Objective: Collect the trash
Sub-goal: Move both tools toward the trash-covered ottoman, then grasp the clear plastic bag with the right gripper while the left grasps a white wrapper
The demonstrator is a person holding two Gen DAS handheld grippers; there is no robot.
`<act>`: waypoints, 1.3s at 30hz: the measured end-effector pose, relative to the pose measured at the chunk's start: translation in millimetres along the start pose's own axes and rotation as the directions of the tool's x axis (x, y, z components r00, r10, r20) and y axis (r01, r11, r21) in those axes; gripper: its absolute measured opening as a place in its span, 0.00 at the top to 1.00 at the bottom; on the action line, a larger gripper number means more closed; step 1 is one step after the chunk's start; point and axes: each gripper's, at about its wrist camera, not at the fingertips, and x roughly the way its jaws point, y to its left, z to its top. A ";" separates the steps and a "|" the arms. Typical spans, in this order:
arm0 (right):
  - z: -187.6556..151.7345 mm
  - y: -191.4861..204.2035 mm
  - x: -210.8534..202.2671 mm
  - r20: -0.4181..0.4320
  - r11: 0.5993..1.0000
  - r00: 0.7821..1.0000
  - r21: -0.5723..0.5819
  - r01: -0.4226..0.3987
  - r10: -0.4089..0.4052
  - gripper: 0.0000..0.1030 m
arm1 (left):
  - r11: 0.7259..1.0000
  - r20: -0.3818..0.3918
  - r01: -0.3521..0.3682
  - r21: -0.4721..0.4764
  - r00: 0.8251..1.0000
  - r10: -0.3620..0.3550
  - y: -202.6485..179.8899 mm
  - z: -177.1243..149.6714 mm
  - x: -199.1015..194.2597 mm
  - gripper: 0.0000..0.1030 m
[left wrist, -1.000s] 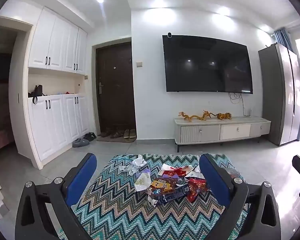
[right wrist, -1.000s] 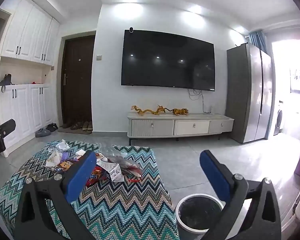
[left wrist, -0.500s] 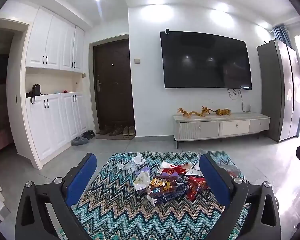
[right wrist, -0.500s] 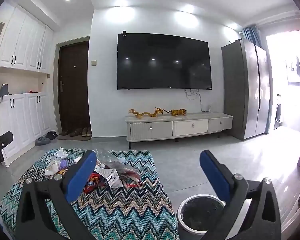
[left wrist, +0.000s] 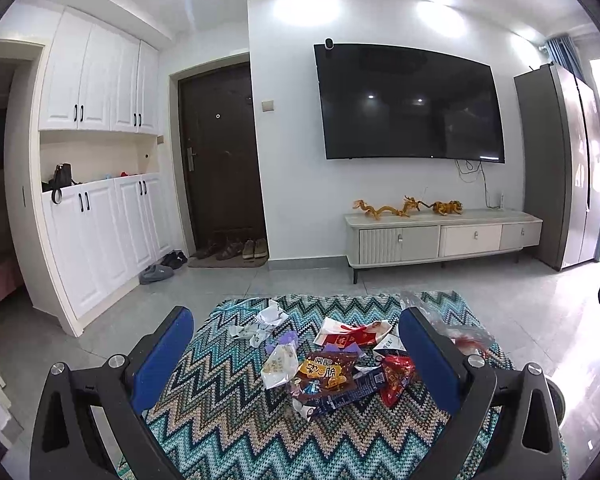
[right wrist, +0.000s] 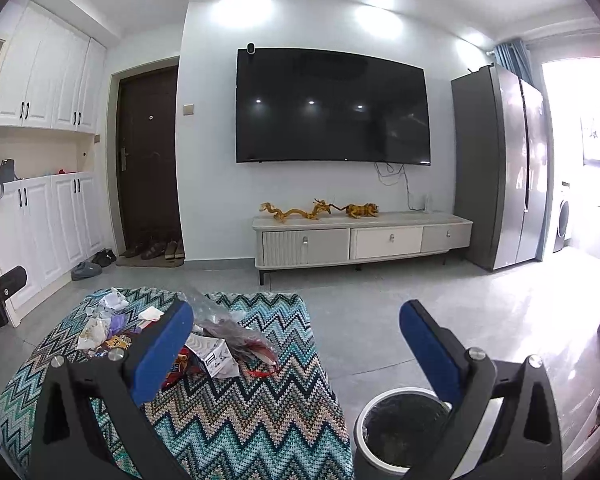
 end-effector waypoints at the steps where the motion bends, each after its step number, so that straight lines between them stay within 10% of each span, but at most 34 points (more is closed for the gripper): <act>1: 1.6 0.3 4.0 -0.005 1.000 1.000 -0.002 -0.001 0.001 0.00 | 1.000 -0.003 0.001 -0.001 1.000 -0.001 0.4 1.3 3.7 0.00; 30: 36.4 21.3 117.5 -0.062 0.995 0.996 -0.060 -0.073 0.069 0.00 | 1.000 -0.095 -0.009 -0.005 0.995 0.008 -6.4 28.5 126.6 0.00; 39: 11.2 36.6 179.6 -0.220 0.970 0.949 -0.042 -0.241 0.226 0.00 | 1.000 -0.191 -0.025 -0.014 0.981 0.021 22.9 17.8 161.3 0.00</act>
